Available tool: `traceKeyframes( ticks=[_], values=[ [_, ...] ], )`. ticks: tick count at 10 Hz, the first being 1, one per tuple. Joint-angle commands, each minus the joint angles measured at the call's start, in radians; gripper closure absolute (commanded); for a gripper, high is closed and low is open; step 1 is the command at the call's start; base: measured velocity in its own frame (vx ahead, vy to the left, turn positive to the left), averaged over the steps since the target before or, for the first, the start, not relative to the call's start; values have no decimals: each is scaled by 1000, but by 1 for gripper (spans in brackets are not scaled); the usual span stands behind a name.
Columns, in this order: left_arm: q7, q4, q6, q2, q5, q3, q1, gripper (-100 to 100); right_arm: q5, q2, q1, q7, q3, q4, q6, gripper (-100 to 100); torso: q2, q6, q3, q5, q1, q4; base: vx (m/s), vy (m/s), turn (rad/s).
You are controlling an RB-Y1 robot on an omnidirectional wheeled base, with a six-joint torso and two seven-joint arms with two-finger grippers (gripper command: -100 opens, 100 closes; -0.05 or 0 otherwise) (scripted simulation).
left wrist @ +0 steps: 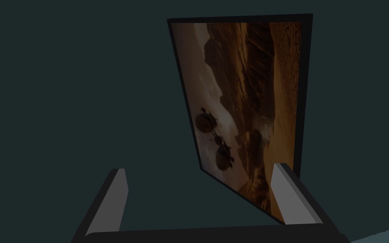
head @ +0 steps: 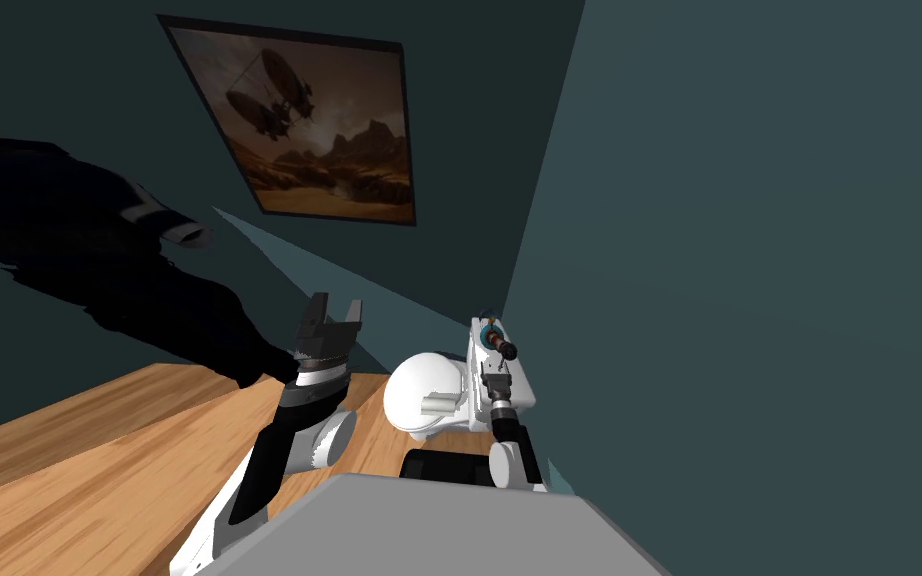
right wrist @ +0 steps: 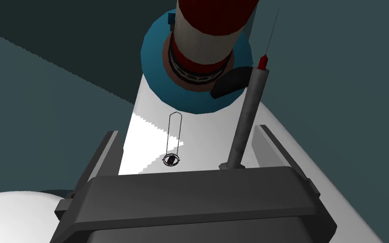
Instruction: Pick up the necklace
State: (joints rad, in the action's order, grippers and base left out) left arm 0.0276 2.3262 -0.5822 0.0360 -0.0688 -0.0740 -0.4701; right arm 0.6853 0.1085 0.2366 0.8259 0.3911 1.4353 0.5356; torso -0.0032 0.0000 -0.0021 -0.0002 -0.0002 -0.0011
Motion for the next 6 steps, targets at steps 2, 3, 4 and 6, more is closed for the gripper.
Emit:
traceKeyframes(
  ticks=[2,3,4,6],
  values=[
    [0,0,0,0,0,0,0,0,30,-4,-12,38,19,-48,-2,-100,-1,-1,-1,0,1,-1,39,-26,59],
    [0,0,0,0,0,0,0,0,39,-5,-16,49,25,-61,-2,-100,-2,-1,-1,0,1,-1,35,-21,48],
    [0,0,0,0,0,0,0,0,52,-5,-20,66,32,-80,-1,-100,-2,-1,-1,-1,1,-1,34,-25,30],
    [0,0,0,0,0,0,0,0,45,-6,-20,55,26,-66,1,0,-8,-3,-7,-2,1,-4,4,-6,5]
  ],
)
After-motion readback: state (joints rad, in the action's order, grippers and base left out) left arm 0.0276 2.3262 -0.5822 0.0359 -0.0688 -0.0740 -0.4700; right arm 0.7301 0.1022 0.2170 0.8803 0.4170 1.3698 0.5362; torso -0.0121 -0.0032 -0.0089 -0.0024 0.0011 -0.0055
